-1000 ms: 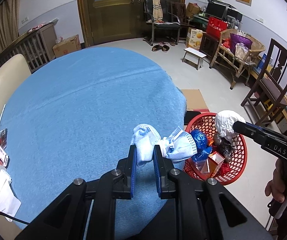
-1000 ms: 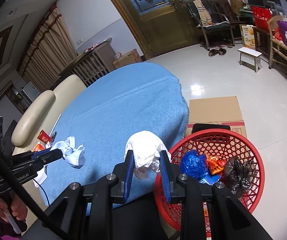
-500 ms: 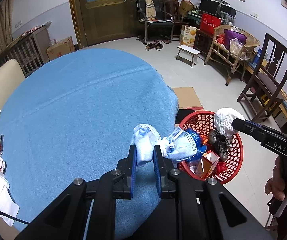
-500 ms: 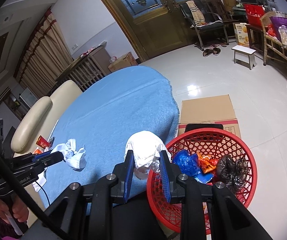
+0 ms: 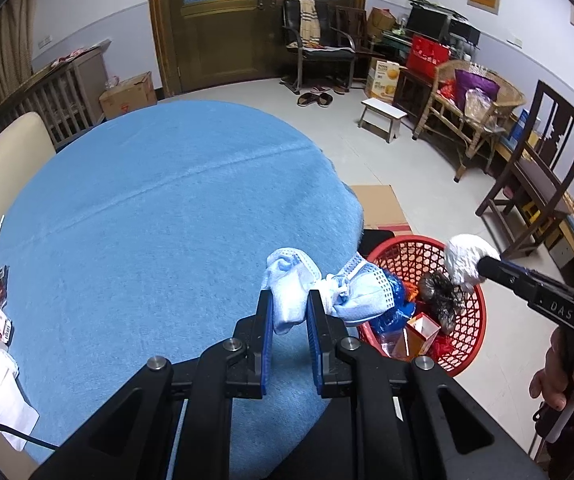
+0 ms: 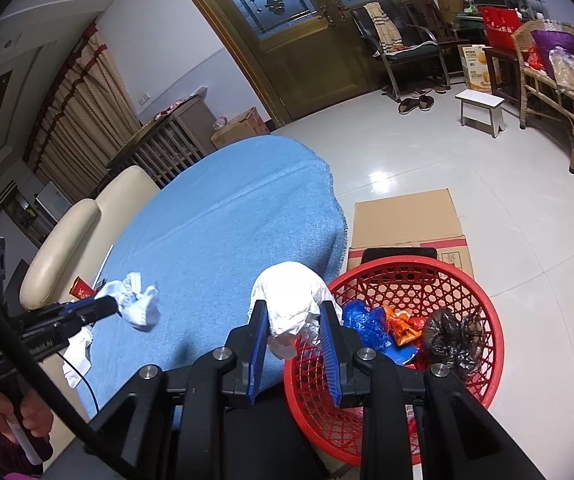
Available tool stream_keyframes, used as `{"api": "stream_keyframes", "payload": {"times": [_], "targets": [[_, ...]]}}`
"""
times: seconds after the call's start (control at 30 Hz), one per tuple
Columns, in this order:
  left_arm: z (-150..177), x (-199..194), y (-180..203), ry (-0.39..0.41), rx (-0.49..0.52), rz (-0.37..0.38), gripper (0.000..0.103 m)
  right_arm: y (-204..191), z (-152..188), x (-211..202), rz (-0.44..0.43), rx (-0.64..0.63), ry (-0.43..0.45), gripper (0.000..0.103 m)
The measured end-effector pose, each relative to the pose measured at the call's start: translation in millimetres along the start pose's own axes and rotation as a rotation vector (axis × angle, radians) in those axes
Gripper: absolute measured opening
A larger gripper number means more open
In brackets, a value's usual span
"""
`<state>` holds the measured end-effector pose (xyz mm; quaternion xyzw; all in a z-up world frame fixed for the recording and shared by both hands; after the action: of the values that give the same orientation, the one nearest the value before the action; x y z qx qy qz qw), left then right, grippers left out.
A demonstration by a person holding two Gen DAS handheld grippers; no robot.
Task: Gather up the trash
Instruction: 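Carry the face mask and tissue over the red basket with both tools, then lower both tools into the red basket and open them to release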
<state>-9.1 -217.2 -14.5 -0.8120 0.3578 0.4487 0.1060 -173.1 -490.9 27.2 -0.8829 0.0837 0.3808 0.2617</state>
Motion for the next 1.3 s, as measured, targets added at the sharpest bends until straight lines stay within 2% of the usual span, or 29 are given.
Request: {"api": "stream_keyframes", "payload": {"times": [0.17, 0.37, 0.63, 0.9, 1.3], "targets": [[-2, 0, -5, 0.005, -0.021, -0.002, 0.017, 3, 0, 3, 0.002, 0.009, -0.007, 0.027], [-3, 2, 2, -0.001, 0.0, 0.003, 0.017, 3, 0, 5, 0.003, 0.011, -0.008, 0.027], [-5, 6, 20, -0.011, 0.052, 0.038, 0.017, 12, -2, 1, 0.022, 0.028, -0.003, 0.027], [-7, 19, 51, -0.041, 0.12, 0.095, 0.017, 37, -2, -4, 0.071, 0.07, -0.007, 0.027], [-9, 34, 84, -0.057, 0.221, 0.076, 0.017, 57, 3, -8, 0.092, 0.101, -0.013, 0.027]]}}
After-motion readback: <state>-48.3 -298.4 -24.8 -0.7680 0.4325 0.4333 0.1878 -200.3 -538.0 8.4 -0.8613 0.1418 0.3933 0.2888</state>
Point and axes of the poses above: each gripper's, at about its wrist camera, not at the fingertips, and x roughly the way its jaws point, y to its right, z to its underside, the point moved 5 cm from there along x, roughly the way its jaws point, and after that the axes turned 7 degrees about z, right-handed, at the moved point
